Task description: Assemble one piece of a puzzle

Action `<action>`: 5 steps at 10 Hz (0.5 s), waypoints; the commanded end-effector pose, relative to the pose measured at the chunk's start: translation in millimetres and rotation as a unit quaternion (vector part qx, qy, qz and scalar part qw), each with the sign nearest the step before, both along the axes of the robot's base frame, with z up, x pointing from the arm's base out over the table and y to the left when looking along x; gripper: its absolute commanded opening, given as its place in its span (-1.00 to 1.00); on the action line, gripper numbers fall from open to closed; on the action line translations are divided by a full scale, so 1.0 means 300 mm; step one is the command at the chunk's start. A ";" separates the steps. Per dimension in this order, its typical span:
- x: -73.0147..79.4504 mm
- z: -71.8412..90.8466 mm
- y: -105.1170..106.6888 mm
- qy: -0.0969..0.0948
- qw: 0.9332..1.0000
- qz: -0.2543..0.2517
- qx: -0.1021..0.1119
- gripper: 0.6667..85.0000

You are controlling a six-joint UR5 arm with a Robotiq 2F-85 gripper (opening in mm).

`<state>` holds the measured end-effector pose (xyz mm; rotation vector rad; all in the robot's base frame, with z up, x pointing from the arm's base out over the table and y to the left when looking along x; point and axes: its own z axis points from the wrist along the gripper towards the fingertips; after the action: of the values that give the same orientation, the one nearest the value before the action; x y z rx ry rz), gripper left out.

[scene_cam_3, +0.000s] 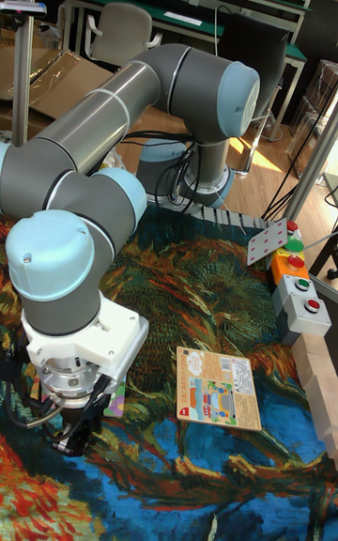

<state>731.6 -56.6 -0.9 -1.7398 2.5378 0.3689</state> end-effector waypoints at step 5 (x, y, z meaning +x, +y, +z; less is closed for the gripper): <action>0.014 0.029 -0.013 -0.005 1.000 -0.001 0.004 -0.86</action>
<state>734.1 -58.5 2.8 -1.7399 2.5340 0.3623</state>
